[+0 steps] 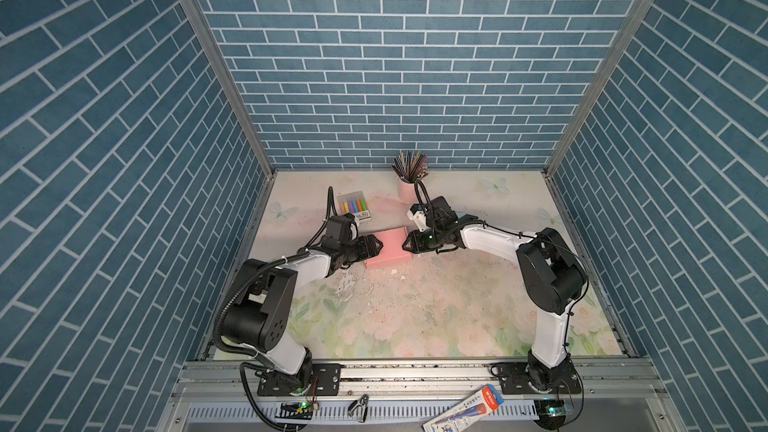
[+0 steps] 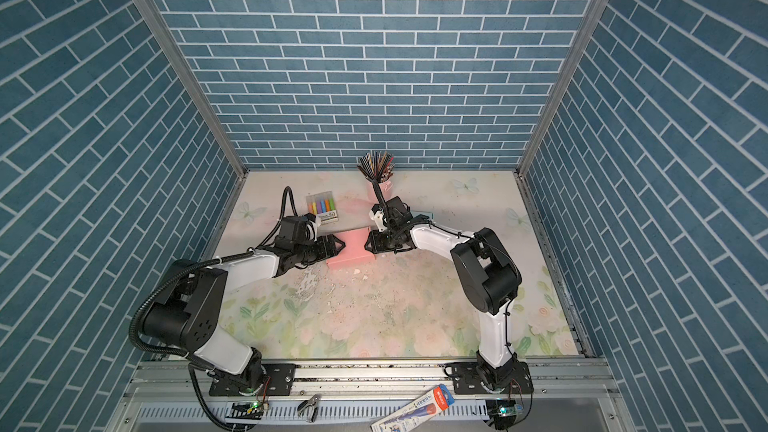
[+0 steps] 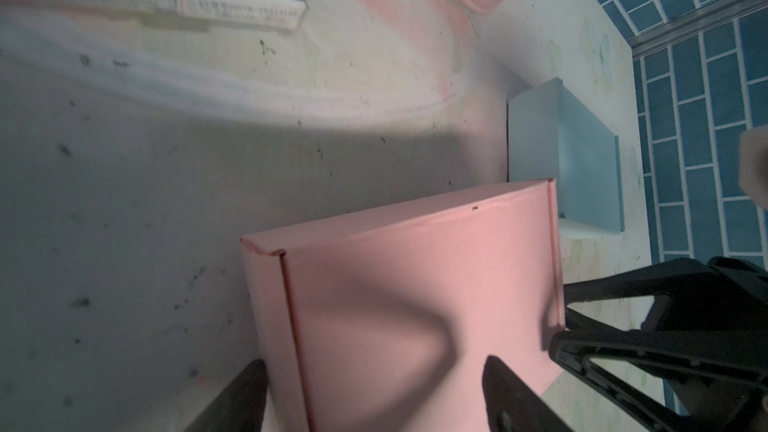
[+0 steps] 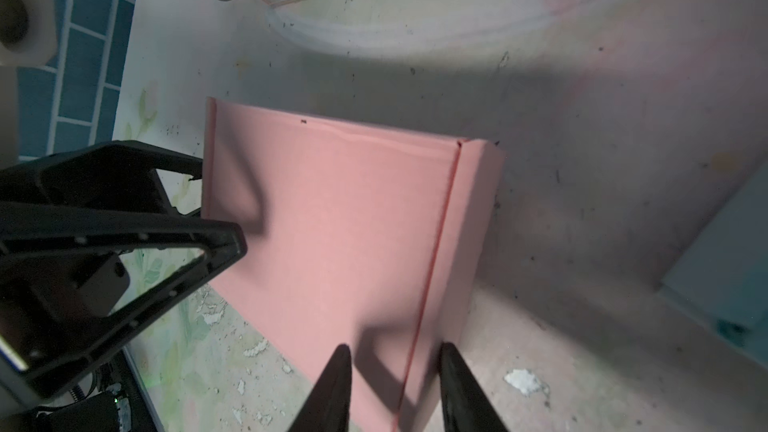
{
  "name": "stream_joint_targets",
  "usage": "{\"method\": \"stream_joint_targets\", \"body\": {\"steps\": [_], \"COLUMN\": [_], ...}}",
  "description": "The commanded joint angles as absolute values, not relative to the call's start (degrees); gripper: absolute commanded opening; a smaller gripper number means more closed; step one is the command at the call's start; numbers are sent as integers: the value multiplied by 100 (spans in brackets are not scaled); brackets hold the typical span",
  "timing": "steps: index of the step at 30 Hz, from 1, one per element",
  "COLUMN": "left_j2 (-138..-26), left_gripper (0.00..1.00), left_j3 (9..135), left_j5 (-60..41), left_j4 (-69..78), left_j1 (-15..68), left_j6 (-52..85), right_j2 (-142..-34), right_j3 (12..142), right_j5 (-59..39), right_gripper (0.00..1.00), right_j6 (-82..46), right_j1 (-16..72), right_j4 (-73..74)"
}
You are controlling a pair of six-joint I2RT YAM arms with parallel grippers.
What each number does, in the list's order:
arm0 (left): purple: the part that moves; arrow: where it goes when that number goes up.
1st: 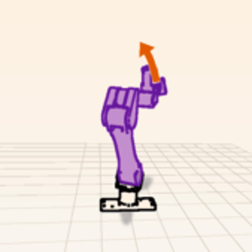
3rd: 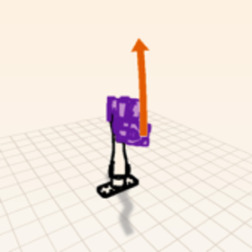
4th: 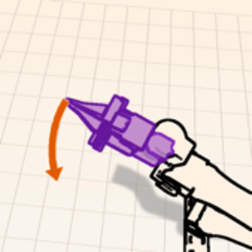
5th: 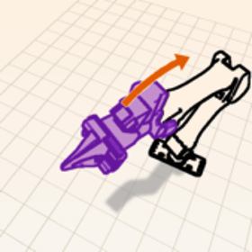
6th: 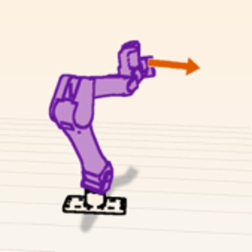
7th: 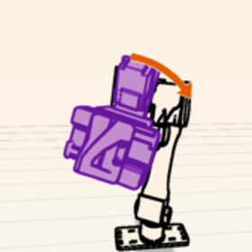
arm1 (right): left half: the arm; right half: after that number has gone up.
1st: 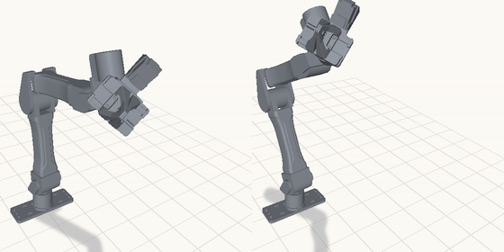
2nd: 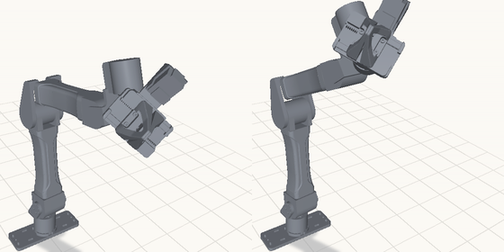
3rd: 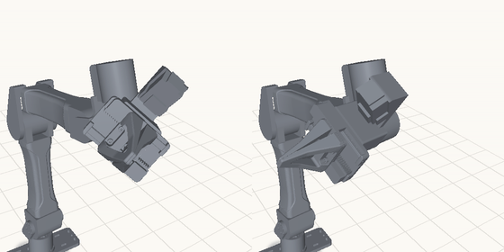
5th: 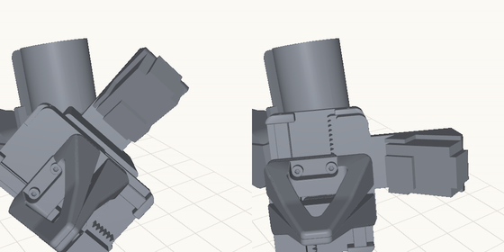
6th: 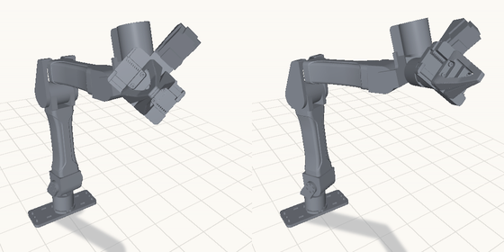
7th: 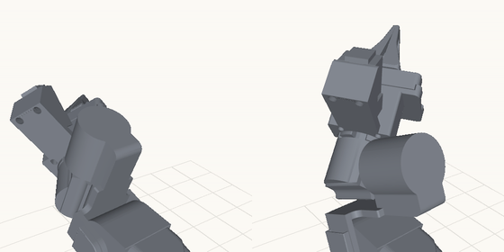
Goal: Fold the paper box
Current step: 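Push the pink box with both grippers farther from the robot beside the light-blue box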
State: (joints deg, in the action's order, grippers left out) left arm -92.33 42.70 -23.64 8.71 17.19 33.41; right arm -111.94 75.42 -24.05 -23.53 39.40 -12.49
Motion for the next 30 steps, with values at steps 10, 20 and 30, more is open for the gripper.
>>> {"method": "stream_joint_targets", "body": {"steps": [10, 20, 30], "left_j2": [-9989, -10523, -10986], "left_gripper": [79, 78, 77], "left_j3": [5394, 5966, 6313], "left_j5": [-2645, -2636, -2672], "left_j4": [1291, 1297, 1361], "left_j1": [1764, 1665, 1589], "left_j6": [3119, 3119, 3146], "right_j2": [-11622, -12104, -12563], "right_j3": [8100, 8748, 9384], "right_j5": [-2958, -3152, -3190], "right_gripper": [37, 37, 38], "right_j6": [-2098, -2084, -2001], "right_j1": [3851, 3564, 3461], "right_j4": [-1016, -975, -1228]}}
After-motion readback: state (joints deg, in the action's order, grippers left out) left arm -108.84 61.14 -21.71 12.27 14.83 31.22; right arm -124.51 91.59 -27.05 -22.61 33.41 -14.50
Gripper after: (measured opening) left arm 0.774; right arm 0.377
